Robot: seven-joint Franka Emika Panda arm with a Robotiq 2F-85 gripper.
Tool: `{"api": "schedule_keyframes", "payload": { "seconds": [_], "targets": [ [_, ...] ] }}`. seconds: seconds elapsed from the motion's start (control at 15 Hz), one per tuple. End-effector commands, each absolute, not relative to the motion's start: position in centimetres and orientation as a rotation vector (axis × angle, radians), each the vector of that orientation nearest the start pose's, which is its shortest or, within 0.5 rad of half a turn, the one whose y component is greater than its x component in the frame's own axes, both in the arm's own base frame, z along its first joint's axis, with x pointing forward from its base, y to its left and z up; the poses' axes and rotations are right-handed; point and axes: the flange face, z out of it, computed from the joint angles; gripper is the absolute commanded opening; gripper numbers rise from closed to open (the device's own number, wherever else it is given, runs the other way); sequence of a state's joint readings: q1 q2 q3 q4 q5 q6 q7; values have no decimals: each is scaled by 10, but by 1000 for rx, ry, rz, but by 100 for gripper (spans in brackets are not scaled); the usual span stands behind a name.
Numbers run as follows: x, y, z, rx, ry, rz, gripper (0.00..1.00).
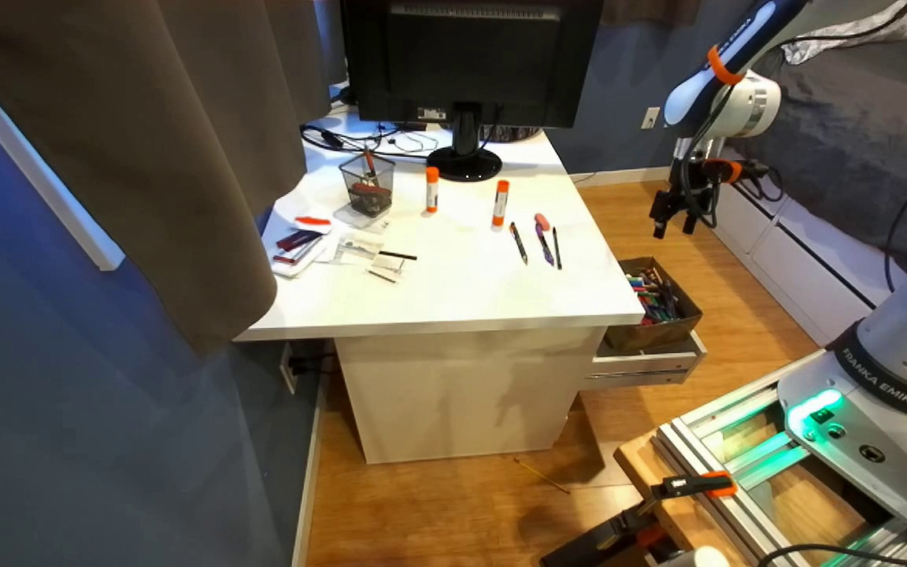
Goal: Take the marker out of the drawer
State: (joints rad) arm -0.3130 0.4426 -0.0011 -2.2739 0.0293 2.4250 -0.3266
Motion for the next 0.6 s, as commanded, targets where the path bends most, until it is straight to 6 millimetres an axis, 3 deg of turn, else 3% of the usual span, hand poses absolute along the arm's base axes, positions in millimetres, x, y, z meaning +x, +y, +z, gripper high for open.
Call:
{"api": "schedule_keyframes", "payload": {
  "seconds": [0.0,0.2,0.27,0.53],
  "targets": [
    [453,-130,189,-3020,100,274,100],
    [447,-108,214,-3044,39,212,100],
    [462,-123,197,-3038,43,260,100],
    [454,-108,212,-3047,10,238,100]
  ]
}}
